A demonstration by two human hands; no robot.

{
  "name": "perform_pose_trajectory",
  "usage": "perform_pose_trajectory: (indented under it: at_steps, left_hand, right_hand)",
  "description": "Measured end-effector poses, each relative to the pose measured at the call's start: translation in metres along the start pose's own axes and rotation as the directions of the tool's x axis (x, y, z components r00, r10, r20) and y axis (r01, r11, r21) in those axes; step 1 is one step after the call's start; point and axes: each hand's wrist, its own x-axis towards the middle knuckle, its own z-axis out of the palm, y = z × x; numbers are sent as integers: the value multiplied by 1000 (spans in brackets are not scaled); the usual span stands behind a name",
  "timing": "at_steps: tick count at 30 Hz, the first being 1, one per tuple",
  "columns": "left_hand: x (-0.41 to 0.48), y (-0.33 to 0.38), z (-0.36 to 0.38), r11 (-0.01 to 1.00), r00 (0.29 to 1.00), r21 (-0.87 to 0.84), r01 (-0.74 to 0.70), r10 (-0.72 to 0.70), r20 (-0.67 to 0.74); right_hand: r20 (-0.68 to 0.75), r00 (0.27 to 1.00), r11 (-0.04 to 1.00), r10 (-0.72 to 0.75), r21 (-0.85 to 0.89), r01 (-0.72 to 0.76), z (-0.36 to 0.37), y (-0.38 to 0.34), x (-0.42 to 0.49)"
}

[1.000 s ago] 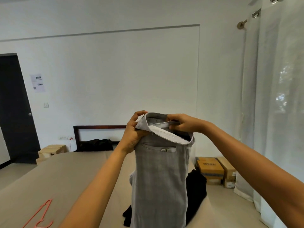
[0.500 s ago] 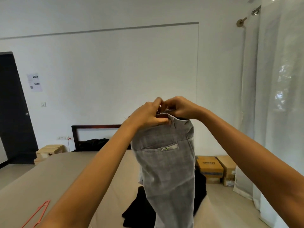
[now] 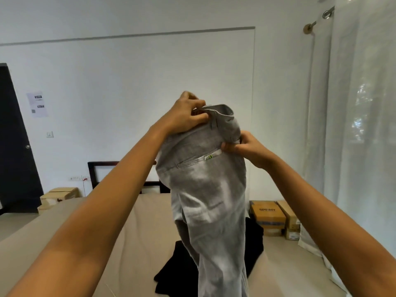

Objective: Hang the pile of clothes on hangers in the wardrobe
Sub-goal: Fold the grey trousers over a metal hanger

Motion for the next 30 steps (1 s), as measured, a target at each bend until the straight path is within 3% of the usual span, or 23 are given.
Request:
perform_pose_trajectory:
  at_steps: [3, 6, 7, 10, 13, 17, 20, 23, 24, 26, 28, 30]
  left_hand:
    - [6, 7, -8, 988, 988, -77, 132, -125, 85]
    - [5, 13, -10, 932, 882, -128, 339, -268, 388]
    - [4, 12, -7, 928, 862, -103, 359, -287, 418]
    - [-5, 7, 7, 911, 892, -170, 376, -306, 332]
    - [-20, 12, 15, 894, 922, -270, 357, -292, 253]
    - [-33, 12, 13, 877, 947, -359, 320, -295, 124]
    - [-55, -12, 9, 905, 934, -236, 355, -335, 121]
    - [-102, -63, 18, 844, 854, -136, 518, -502, 136]
    - [-125, -83, 26, 800, 809, -128, 586, -568, 150]
    - [-172, -117, 45, 701, 720, -167, 693, -665, 196]
    - [-214, -140, 68, 593, 646, -262, 761, -725, 238]
    - [-249, -152, 94, 457, 569, -384, 802, -779, 264]
  right_hand:
    - [-151, 987, 983, -57, 165, 82, 11, 0, 3]
    - [-154, 987, 975, -51, 206, 83, 19, 4, 3]
    - [-144, 989, 973, -44, 219, 76, 23, 6, 2]
    - [-121, 991, 945, 56, 327, -13, 24, 13, -11]
    - [95, 969, 910, 229, 333, -248, 22, 29, -35]
    - [422, 766, 792, 485, 159, -589, 55, 79, -84]
    - [546, 551, 704, 631, -105, -702, 99, 117, -130]
    - [580, 374, 596, 723, -250, -763, 116, 150, -183]
    - [574, 355, 569, 738, -247, -784, 113, 159, -197]
    - [547, 403, 569, 734, -171, -804, 88, 161, -212]
    - [436, 526, 595, 730, -30, -803, 53, 157, -199]
    - [218, 665, 677, 715, 25, -736, 27, 147, -166]
